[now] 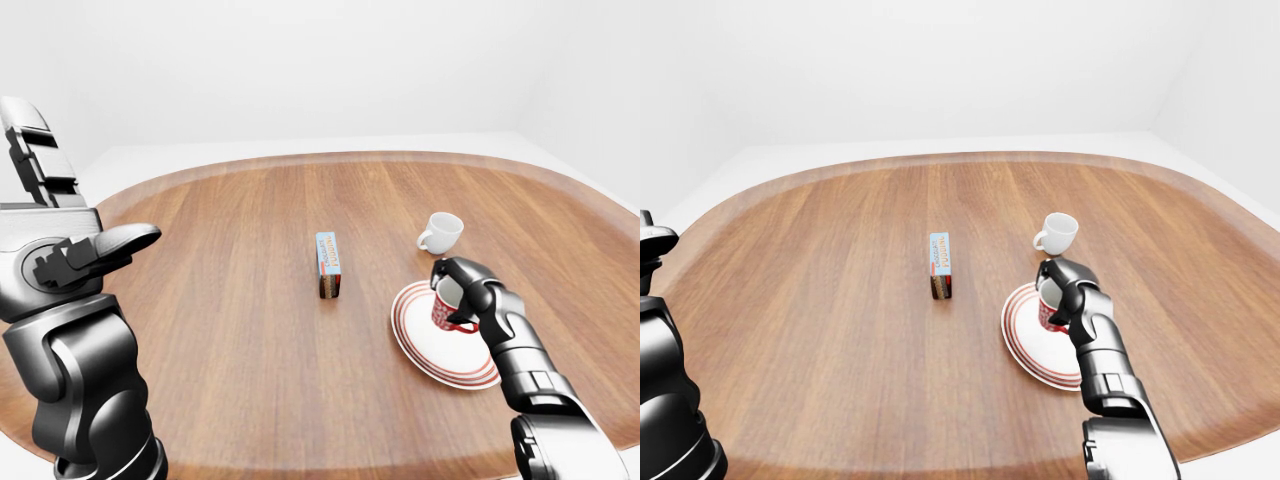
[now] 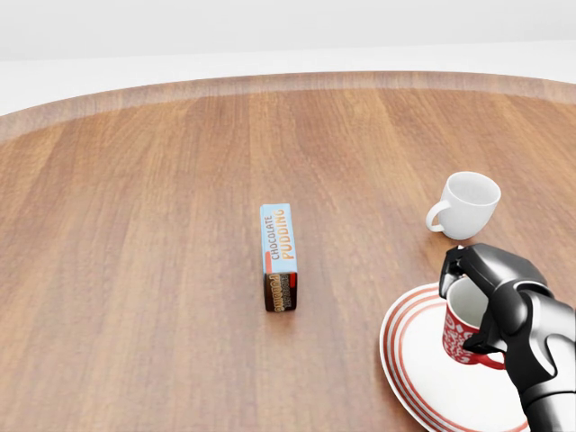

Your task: Pick up the red mug and put it on the plate

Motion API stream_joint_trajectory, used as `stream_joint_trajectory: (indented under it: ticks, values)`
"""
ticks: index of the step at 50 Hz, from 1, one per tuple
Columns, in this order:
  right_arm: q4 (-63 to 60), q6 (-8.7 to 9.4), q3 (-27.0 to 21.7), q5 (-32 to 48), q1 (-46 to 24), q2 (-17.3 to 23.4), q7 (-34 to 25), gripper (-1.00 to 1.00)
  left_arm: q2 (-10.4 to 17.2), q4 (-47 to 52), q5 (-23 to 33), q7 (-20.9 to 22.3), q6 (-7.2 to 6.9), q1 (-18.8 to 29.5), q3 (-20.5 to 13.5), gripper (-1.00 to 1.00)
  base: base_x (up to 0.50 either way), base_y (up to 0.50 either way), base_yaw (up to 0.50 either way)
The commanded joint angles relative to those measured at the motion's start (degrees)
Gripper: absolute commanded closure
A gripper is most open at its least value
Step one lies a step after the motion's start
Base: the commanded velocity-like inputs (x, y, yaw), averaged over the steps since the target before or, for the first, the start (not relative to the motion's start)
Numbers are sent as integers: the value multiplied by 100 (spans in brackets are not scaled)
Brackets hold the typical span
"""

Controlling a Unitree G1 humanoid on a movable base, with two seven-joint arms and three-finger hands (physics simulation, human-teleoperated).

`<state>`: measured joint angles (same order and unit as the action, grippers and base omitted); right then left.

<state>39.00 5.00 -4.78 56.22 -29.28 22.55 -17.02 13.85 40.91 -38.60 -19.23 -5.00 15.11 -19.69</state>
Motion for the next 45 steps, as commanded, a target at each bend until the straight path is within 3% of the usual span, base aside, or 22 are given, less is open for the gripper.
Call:
stream_joint_trajectory:
  ticks: [1, 45]
  values:
    - [267, 0, 59, -6, -66, 25, 558, 100, 4, -2, -8, 2, 0, -1, -12, -100, 0, 0, 0]
    - [1895, 0, 280, -385, -346, 68, 2060, 100, 49, -37, -10, 27, 0, 0, -50, -100, 0, 0, 0]
